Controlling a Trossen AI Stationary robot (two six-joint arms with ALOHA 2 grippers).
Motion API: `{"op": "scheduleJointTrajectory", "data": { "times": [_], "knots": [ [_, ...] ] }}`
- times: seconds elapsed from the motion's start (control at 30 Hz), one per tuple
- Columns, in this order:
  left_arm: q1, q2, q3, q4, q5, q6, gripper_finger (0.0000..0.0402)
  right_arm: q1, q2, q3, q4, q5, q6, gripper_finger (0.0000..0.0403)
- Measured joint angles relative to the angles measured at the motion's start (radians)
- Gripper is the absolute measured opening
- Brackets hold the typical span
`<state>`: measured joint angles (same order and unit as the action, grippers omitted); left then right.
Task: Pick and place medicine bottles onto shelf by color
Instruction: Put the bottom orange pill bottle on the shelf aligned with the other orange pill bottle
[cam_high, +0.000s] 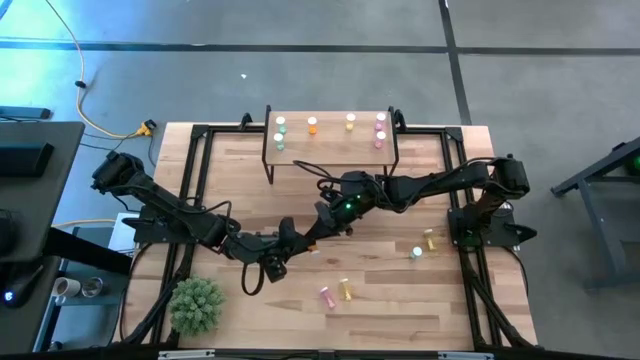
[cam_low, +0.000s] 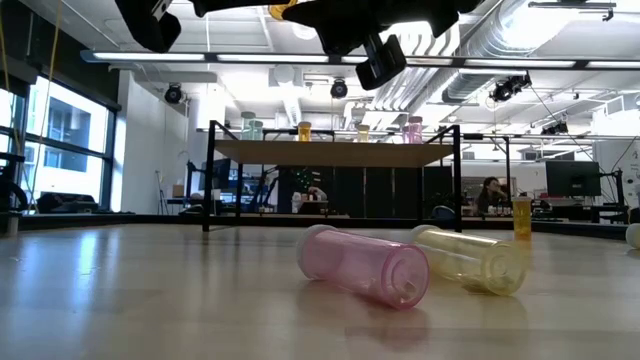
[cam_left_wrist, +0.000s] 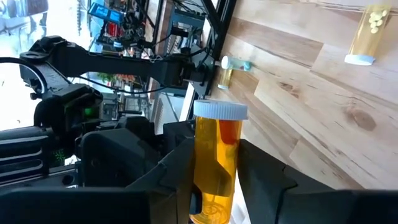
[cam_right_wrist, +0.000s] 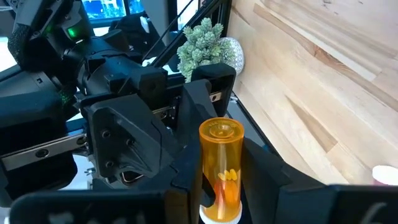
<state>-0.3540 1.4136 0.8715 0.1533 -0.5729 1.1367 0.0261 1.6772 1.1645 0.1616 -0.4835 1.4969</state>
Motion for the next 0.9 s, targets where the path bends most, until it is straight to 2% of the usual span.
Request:
{"op": "scheduleJointTrajectory", "data": {
  "times": [0.27, 0.47, 0.63, 0.9],
  "knots": [
    [0.000, 0.000, 0.000, -0.003, -0.019, 0.001, 0.0101, 0.000, 0.000, 0.000, 0.000, 0.011, -0.037, 0.0082],
    [-0.001, 0.000, 0.000, -0.002, -0.031, 0.000, 0.0098, -0.001, 0.000, 0.000, 0.001, 0.020, -0.044, 0.0129],
    [0.000, 0.000, 0.000, -0.003, -0.045, 0.000, 0.0092, -0.020, -0.001, 0.000, 0.007, 0.021, -0.117, 0.0164],
    [0.000, 0.000, 0.000, 0.000, -0.108, -0.056, 0.0091, -0.086, -0.003, 0.000, 0.031, 0.028, -0.206, 0.0172]
  ]
}}
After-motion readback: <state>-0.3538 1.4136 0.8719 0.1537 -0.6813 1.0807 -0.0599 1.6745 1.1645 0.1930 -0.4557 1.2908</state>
